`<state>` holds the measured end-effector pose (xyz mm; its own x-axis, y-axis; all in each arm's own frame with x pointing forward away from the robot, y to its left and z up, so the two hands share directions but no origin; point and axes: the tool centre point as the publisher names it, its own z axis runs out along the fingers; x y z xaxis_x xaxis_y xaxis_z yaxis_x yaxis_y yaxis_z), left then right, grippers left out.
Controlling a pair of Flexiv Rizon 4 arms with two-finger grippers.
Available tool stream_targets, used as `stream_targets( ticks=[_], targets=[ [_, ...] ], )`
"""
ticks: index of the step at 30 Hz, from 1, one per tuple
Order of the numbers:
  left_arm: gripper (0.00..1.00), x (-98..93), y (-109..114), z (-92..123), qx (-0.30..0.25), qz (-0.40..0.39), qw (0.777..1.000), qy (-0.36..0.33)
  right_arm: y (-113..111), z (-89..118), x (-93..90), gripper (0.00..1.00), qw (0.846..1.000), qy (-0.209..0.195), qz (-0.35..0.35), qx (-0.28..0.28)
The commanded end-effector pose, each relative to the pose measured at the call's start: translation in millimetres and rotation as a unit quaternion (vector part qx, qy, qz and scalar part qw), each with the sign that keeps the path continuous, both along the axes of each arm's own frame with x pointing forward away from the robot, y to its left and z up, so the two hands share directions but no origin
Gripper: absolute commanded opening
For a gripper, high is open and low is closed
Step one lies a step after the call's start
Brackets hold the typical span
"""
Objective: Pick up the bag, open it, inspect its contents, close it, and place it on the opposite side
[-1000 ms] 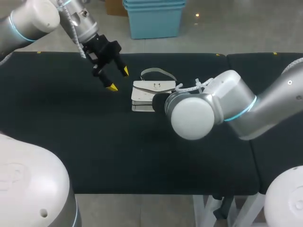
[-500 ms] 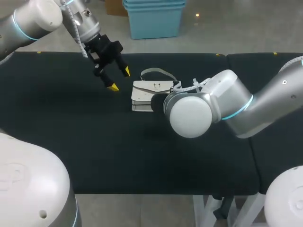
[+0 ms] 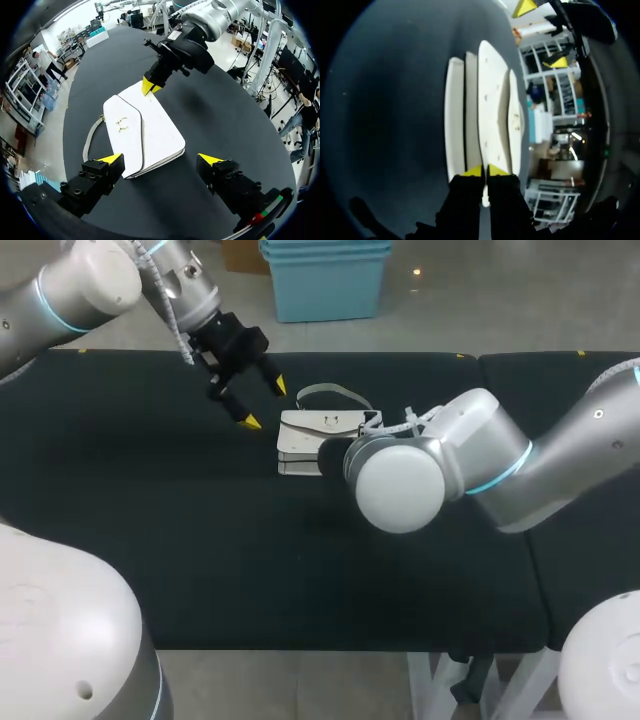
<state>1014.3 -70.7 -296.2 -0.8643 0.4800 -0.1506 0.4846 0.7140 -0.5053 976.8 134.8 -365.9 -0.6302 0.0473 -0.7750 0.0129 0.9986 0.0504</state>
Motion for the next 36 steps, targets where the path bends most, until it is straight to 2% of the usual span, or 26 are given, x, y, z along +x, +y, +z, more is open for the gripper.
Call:
stream_targets(
  ticks=[1, 5, 7, 9, 11, 13, 16, 19, 23, 25, 29, 31, 36],
  targets=[
    [1.00, -15.5, -6, -5, -0.047, 0.010, 0.996, -0.071, -1, -4, -1.2, 0.00, 0.998, -0.058, 0.001, 0.003],
    [1.00, -13.4, -17, -8, -0.081, 0.011, 0.991, -0.109, -1, -4, -1.2, 0.00, 0.998, -0.058, 0.001, 0.003],
    [0.95, -10.4, -22, -11, -0.097, 0.016, 0.988, -0.120, -1, -4, -1.2, 0.00, 0.998, -0.058, 0.001, 0.003],
    [0.95, -6.4, -26, -15, -0.101, 0.019, 0.986, -0.130, -1, -4, -1.2, 0.00, 0.998, -0.058, 0.001, 0.003],
    [0.89, -2.2, -31, -18, -0.108, 0.019, 0.984, -0.137, -1, -4, -1.2, 0.00, 0.998, -0.058, 0.001, 0.003],
    [0.88, 1.4, -35, -21, -0.112, 0.018, 0.982, -0.151, -1, -4, -1.2, 0.00, 0.998, -0.058, 0.001, 0.003],
    [0.80, 8.3, -39, -27, -0.114, 0.019, 0.979, -0.169, -1, -4, -1.2, 0.00, 0.998, -0.058, 0.001, 0.003],
    [0.77, 16.7, -43, -34, -0.118, 0.027, 0.973, -0.195, -1, -4, -1.2, 0.00, 0.998, -0.058, 0.001, 0.003],
    [0.69, 24.2, -47, -41, -0.135, 0.032, 0.969, -0.205, -1, -4, -1.2, 0.00, 0.998, -0.058, 0.001, 0.003],
    [0.61, 27.1, -49, -43, -0.139, 0.033, 0.968, -0.208, -1, -4, -1.2, 0.00, 0.998, -0.058, 0.001, 0.003],
    [0.56, 30.9, -54, -47, -0.150, 0.026, 0.966, -0.210, -1, -4, -1.2, 0.00, 0.998, -0.058, 0.001, 0.003],
    [0.50, 33.7, -56, -48, -0.157, 0.023, 0.965, -0.211, -1, -4, -1.2, 0.00, 0.998, -0.058, 0.001, 0.003],
    [0.48, 38.0, -60, -51, -0.165, 0.010, 0.962, -0.217, -1, -4, -1.2, 0.00, 0.998, -0.058, 0.001, 0.003]
  ],
)
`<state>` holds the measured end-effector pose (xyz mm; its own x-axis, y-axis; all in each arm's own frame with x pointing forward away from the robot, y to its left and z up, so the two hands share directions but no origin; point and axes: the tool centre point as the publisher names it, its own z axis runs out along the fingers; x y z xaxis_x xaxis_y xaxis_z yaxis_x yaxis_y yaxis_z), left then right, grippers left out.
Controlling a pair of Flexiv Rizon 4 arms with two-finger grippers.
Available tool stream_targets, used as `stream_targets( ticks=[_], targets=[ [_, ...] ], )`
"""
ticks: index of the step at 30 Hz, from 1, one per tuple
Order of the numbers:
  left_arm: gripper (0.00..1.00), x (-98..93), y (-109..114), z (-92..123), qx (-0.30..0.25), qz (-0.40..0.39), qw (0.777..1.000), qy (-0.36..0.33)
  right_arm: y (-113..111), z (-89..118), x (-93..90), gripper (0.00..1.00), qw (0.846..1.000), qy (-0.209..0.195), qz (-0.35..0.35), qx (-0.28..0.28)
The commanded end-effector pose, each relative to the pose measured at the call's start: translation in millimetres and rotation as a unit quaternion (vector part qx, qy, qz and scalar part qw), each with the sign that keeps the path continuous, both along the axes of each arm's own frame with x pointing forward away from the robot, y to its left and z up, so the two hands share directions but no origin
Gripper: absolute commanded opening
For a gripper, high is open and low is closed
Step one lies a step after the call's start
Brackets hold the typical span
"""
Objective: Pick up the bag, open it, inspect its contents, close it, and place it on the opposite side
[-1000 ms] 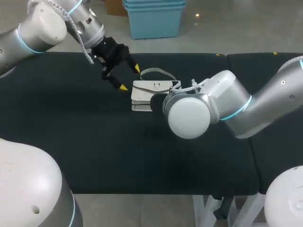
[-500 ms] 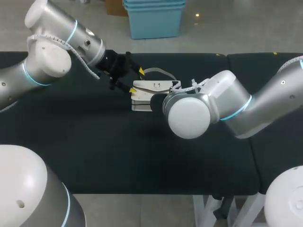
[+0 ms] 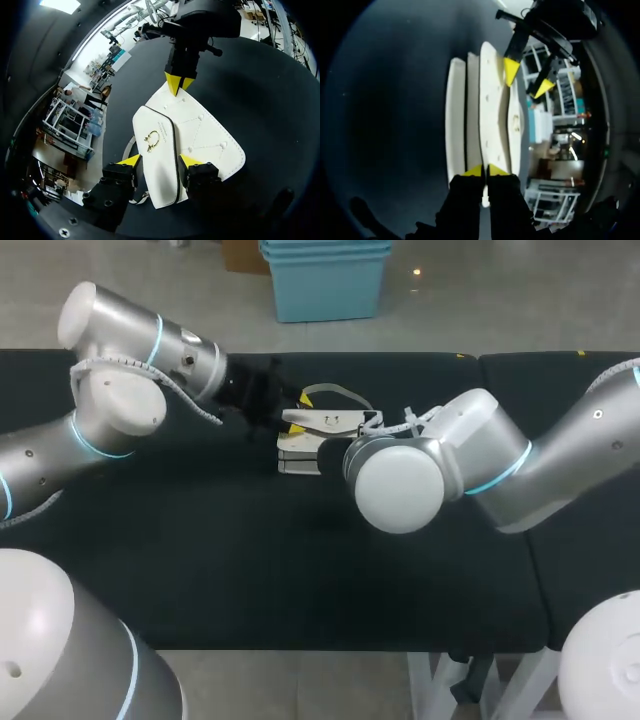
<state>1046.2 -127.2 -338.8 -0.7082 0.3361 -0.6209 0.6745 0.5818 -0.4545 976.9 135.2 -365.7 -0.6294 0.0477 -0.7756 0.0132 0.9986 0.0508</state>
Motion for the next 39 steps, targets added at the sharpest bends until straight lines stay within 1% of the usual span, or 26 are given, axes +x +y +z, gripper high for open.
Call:
stream_targets(
  ticks=[1, 5, 9, 11, 17, 19, 21, 24, 25, 30, 32, 34, 38, 39],
  targets=[
    [0.48, 6.1, -5, -9, -0.015, -0.013, 1.000, -0.008, -1, -5, -1.3, 0.00, 0.998, -0.058, 0.001, 0.003],
    [0.48, 2.2, -9, -10, -0.019, -0.025, 0.999, -0.010, -1, -5, -1.3, 0.00, 0.998, -0.058, 0.001, 0.003],
    [0.46, -4.6, -6, -4, -0.031, -0.034, 0.999, -0.013, -1, -5, -1.3, 0.00, 0.998, -0.058, 0.001, 0.003],
    [0.45, -4.8, -7, -4, -0.023, -0.038, 0.999, -0.020, -1, -5, -1.3, 0.00, 0.998, -0.058, 0.001, 0.003],
    [0.46, 2.7, -15, -15, -0.016, -0.041, 0.999, -0.019, -1, -5, -1.3, 0.00, 0.998, -0.058, 0.001, 0.003],
    [0.44, 5.5, -19, -18, -0.016, -0.041, 0.999, -0.018, -1, -5, -1.3, 0.00, 0.998, -0.058, 0.001, 0.003],
    [0.40, 9.1, -23, -20, -0.015, -0.035, 0.999, -0.016, -1, -5, -1.3, 0.00, 0.998, -0.058, 0.001, 0.003],
    [0.03, 15.4, -25, -21, -0.014, -0.026, 0.999, -0.012, -1, -5, -1.3, 0.00, 0.998, -0.058, 0.001, 0.003],
    [0.00, 17.2, -25, -20, -0.014, -0.025, 1.000, -0.012, -1, -5, -1.3, 0.00, 0.998, -0.058, 0.001, 0.003],
    [0.00, 23.6, -19, -9, -0.013, -0.006, 1.000, 0.000, -1, -5, -1.3, 0.00, 0.998, -0.058, 0.001, 0.003],
    [0.00, 26.6, -17, -3, -0.017, -0.002, 1.000, 0.016, -1, -5, -1.3, 0.00, 0.998, -0.058, 0.001, 0.003],
    [0.00, 29.6, -14, 4, -0.027, 0.000, 0.998, 0.052, -1, -5, -1.3, 0.00, 0.998, -0.058, 0.001, 0.003],
    [0.00, 37.5, -9, 16, -0.023, 0.030, 0.993, 0.116, -1, -5, -1.3, 0.00, 0.998, -0.058, 0.001, 0.003],
    [0.00, 39.8, -8, 19, -0.030, 0.033, 0.989, 0.138, -1, -5, -1.3, 0.00, 0.998, -0.058, 0.001, 0.003]
  ],
)
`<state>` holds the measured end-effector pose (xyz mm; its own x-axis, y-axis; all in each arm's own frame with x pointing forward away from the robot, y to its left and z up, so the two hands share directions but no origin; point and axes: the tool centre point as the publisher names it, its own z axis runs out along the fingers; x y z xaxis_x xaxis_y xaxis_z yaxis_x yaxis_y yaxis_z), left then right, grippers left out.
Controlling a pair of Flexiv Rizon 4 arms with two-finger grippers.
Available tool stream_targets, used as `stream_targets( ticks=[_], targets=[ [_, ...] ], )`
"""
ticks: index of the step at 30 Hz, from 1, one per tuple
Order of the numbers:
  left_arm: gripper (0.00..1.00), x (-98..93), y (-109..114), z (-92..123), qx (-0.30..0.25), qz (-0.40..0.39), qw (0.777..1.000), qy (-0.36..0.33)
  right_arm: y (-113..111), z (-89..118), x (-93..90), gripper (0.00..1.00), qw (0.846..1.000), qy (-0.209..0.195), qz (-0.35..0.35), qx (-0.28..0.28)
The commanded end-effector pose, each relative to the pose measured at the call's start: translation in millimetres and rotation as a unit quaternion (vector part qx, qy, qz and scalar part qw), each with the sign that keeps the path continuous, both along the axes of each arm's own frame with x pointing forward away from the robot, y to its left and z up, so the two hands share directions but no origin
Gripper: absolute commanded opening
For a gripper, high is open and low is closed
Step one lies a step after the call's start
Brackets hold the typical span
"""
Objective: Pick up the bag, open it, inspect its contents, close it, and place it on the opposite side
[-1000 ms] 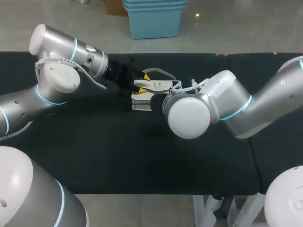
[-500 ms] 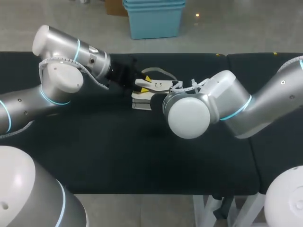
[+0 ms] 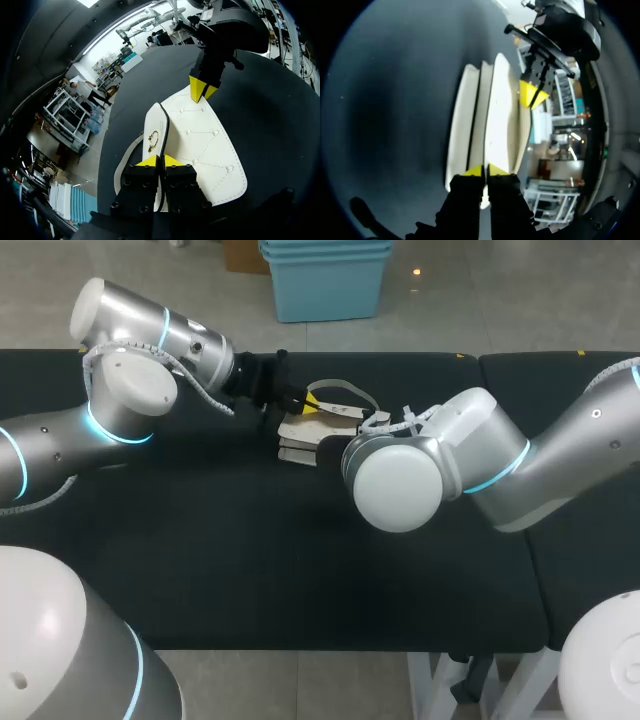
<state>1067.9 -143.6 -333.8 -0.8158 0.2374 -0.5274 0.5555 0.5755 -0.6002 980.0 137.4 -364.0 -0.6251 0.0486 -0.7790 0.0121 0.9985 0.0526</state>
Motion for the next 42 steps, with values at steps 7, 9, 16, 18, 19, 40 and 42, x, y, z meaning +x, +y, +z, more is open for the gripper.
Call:
stream_targets(
  ticks=[7, 9, 16, 18, 19, 40, 42],
  targets=[
    [0.00, 26.5, 12, 25, 0.016, 0.016, 0.991, 0.134, -4, -6, -4.4, 0.00, 0.998, -0.055, 0.001, 0.002],
    [0.00, 24.9, 11, 24, 0.028, 0.022, 0.991, 0.128, -4, -6, -4.4, 0.00, 0.998, -0.055, 0.001, 0.002],
    [0.11, 10.4, 7, 16, 0.035, 0.014, 0.996, 0.082, -4, -6, -4.4, 0.00, 0.998, -0.055, 0.001, 0.002],
    [0.35, 6.4, 8, 13, 0.033, 0.015, 0.997, 0.067, -4, -6, -4.4, 0.00, 0.998, -0.055, 0.001, 0.002],
    [0.40, 4.1, 8, 12, 0.027, 0.010, 0.998, 0.061, -4, -6, -4.4, 0.00, 0.998, -0.055, 0.001, 0.002],
    [0.44, 8.8, -4, -11, -0.001, 0.026, 1.000, -0.005, -4, -6, -4.4, 0.00, 0.998, -0.055, 0.001, 0.002],
    [0.44, 14.7, -6, -13, -0.007, 0.026, 1.000, 0.005, -4, -6, -4.4, 0.00, 0.998, -0.055, 0.001, 0.002]
  ],
)
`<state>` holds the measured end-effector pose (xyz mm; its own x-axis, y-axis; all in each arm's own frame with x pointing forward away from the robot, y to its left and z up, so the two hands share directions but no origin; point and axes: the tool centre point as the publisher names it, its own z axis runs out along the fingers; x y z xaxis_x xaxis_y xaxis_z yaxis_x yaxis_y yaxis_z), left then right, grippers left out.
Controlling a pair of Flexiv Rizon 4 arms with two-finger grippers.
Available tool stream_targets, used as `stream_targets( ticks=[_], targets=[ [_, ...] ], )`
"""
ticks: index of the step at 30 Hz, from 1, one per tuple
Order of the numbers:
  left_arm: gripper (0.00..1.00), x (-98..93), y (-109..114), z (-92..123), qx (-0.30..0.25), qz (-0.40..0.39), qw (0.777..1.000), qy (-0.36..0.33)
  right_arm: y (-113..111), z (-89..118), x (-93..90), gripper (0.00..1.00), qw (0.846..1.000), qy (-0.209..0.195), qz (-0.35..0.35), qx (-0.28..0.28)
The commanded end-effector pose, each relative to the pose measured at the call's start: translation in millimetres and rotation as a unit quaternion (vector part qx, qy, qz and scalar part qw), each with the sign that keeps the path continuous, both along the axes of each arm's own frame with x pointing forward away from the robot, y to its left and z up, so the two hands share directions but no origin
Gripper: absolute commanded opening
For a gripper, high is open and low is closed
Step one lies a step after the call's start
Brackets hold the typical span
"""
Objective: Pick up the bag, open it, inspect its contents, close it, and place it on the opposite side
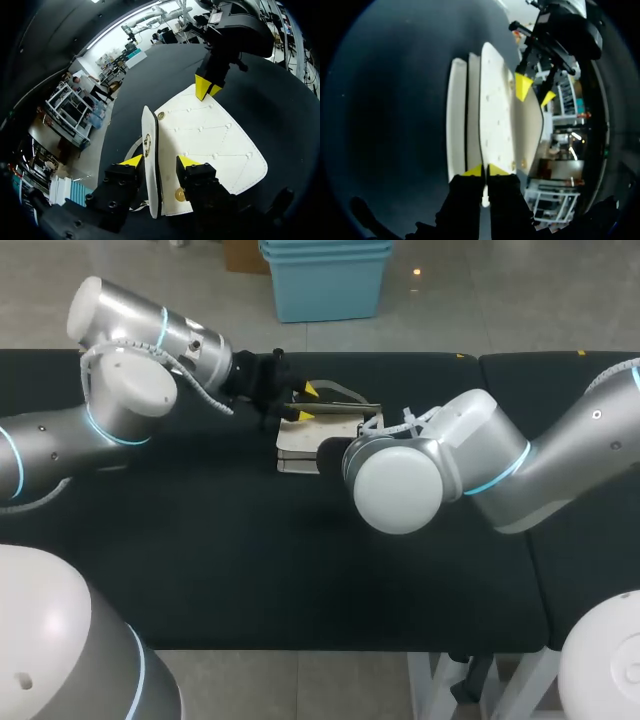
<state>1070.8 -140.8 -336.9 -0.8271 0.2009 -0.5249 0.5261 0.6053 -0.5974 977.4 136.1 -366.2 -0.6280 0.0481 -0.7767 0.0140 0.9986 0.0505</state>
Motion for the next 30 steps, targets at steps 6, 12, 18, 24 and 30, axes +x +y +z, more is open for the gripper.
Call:
stream_targets(
  ticks=[6, 12, 18, 24, 30],
  targets=[
    [0.44, 24.5, -14, -16, -0.006, 0.005, 1.000, 0.013, -2, -4, -1.8, 0.00, 0.998, -0.057, 0.002, 0.003],
    [0.43, 33.1, -17, -22, -0.007, 0.005, 1.000, 0.029, -2, -4, -1.8, 0.00, 0.998, -0.057, 0.002, 0.003],
    [0.36, 36.5, -20, -25, -0.004, 0.004, 0.999, 0.036, -2, -4, -1.8, 0.00, 0.998, -0.057, 0.002, 0.003],
    [0.23, 36.2, -23, -23, 0.000, -0.001, 0.999, 0.039, -2, -4, -1.8, 0.00, 0.998, -0.057, 0.002, 0.003],
    [0.00, 37.0, -24, -25, 0.008, 0.000, 0.999, 0.047, -2, -4, -1.8, 0.00, 0.998, -0.057, 0.002, 0.003]
  ],
)
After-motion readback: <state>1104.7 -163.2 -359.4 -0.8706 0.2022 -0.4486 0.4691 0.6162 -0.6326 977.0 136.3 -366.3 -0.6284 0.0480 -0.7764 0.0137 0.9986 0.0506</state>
